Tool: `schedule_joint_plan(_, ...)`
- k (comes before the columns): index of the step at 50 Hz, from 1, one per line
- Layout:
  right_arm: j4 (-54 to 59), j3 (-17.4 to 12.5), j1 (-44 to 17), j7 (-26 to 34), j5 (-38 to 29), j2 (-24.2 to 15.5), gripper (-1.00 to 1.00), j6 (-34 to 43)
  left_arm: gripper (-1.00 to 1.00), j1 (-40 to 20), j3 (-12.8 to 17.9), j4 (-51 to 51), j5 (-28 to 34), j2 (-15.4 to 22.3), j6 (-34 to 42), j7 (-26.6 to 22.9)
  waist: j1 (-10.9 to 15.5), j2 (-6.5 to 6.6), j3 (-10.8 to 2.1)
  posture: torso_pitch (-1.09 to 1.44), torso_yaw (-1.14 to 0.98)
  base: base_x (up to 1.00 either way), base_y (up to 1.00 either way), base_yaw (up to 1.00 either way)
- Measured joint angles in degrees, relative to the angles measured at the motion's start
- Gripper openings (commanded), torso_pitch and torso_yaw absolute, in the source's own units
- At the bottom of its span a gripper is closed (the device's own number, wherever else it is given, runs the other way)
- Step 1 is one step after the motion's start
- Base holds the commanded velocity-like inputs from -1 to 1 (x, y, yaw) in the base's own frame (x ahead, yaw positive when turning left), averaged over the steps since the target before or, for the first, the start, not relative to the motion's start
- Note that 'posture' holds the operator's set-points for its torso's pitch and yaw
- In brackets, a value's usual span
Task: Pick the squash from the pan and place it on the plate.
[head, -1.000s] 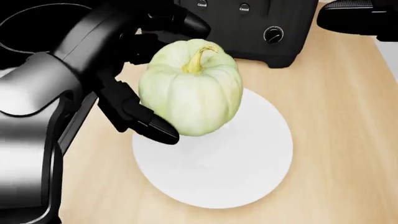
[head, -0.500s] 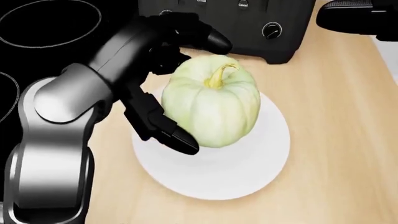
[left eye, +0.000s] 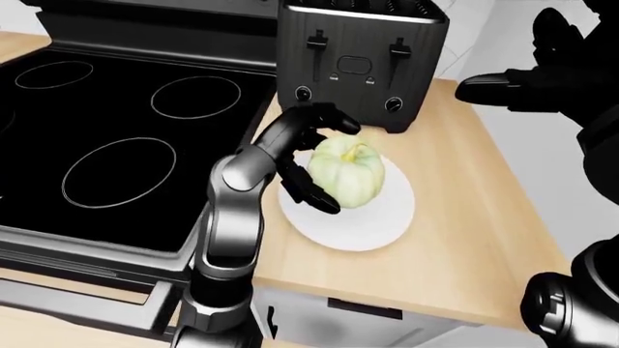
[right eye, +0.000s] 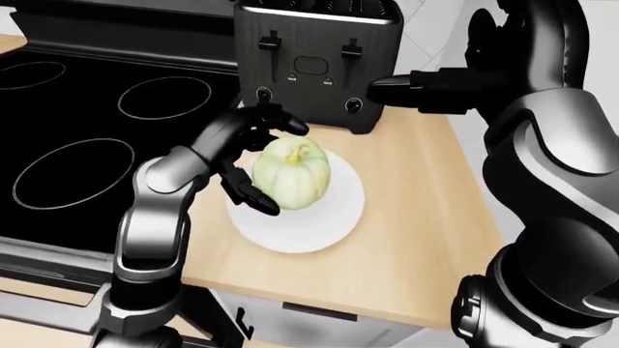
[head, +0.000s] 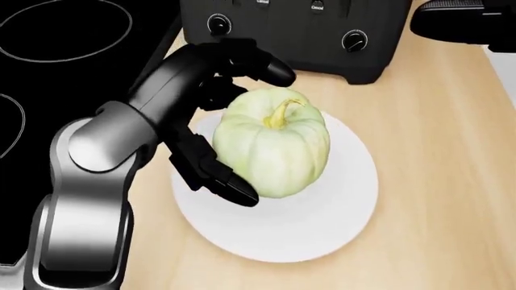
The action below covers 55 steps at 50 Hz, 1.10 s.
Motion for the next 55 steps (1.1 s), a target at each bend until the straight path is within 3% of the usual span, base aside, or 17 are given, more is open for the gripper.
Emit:
schedule_joint_plan(32, 0.0, 0.0, 0.0, -0.2, 0.4, -0.2, 1.00, -0.2, -0.18, 2.6, -0.2, 2.8, -0.7, -0.9, -3.9, 1.3, 0.1, -0.05, -0.09, 0.00, 0.00, 0.00, 0.00, 0.00)
schedule_joint_plan(55, 0.1, -0.2, -0.1, -0.4, 0.8, -0.4, 1.00, -0.1, 0.19, 4.3, -0.6, 2.8, -1.3, -1.1, -5.4, 1.7, 0.0, -0.03, -0.17, 0.00, 0.00, 0.00, 0.00, 0.00)
